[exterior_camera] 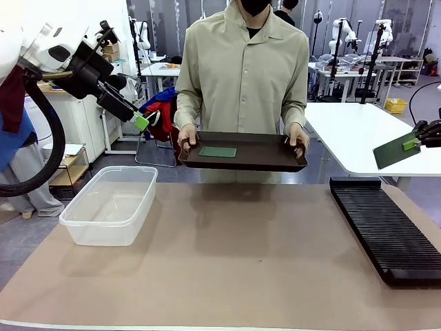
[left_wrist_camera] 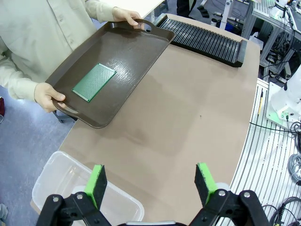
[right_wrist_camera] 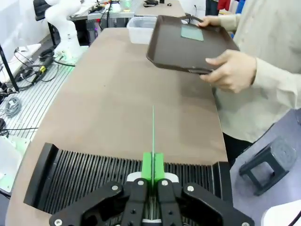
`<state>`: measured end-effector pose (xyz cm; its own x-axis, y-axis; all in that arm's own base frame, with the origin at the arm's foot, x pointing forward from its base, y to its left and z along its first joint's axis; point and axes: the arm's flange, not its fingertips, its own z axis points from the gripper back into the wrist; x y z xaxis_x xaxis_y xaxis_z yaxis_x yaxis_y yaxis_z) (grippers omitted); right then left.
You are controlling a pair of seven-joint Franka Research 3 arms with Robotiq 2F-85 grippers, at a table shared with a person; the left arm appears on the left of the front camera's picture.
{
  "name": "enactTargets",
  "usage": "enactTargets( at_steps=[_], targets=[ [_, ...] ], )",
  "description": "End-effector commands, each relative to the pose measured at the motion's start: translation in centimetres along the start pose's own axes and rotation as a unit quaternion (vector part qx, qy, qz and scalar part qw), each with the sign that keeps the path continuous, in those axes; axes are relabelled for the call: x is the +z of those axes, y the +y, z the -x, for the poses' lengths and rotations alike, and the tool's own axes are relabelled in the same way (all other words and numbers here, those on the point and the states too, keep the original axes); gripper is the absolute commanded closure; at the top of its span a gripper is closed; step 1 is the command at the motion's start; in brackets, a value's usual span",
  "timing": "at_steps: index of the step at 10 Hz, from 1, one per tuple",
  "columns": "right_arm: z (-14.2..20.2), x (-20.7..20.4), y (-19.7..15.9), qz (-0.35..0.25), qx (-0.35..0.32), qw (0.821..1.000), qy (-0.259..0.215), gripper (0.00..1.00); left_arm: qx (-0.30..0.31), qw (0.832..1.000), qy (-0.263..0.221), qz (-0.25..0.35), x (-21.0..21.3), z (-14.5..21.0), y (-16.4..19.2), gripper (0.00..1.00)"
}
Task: Sort PCBs into racks and boxes based on the side picked up.
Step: If the short side of the Blank PCB is picked up, insert it into the PCB Rack ; if the long side is picked up, place it in the Organizing box.
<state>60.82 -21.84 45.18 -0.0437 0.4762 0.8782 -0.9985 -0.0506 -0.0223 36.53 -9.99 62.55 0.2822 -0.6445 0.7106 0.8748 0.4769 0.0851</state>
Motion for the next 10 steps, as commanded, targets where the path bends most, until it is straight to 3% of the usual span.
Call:
enactTargets(
  at_steps=[1, 3, 4, 10],
  targets=[
    [0.9, 0.2, -1.2, 0.016, -0.011, 1.0, -0.006, 0.98, 0.001, 1.0, 0.001, 0.003, 0.0, 0.1, -0.1, 0.0],
    [1.4, -0.1, -1.9, 0.014, -0.042, 0.998, -0.035, 0.98, 0.001, 1.0, 0.001, 0.003, 0.0, 0.1, -0.1, 0.0],
    [1.8, -0.2, -0.6, 0.007, -0.011, 1.0, 0.0, 0.98, 0.001, 1.0, 0.001, 0.003, 0.0, 0.1, -0.1, 0.0],
    [2.1, -0.2, -0.9, 0.009, -0.018, 1.0, -0.006, 0.98, 0.001, 1.0, 0.001, 0.003, 0.0, 0.1, -0.1, 0.0]
  ],
)
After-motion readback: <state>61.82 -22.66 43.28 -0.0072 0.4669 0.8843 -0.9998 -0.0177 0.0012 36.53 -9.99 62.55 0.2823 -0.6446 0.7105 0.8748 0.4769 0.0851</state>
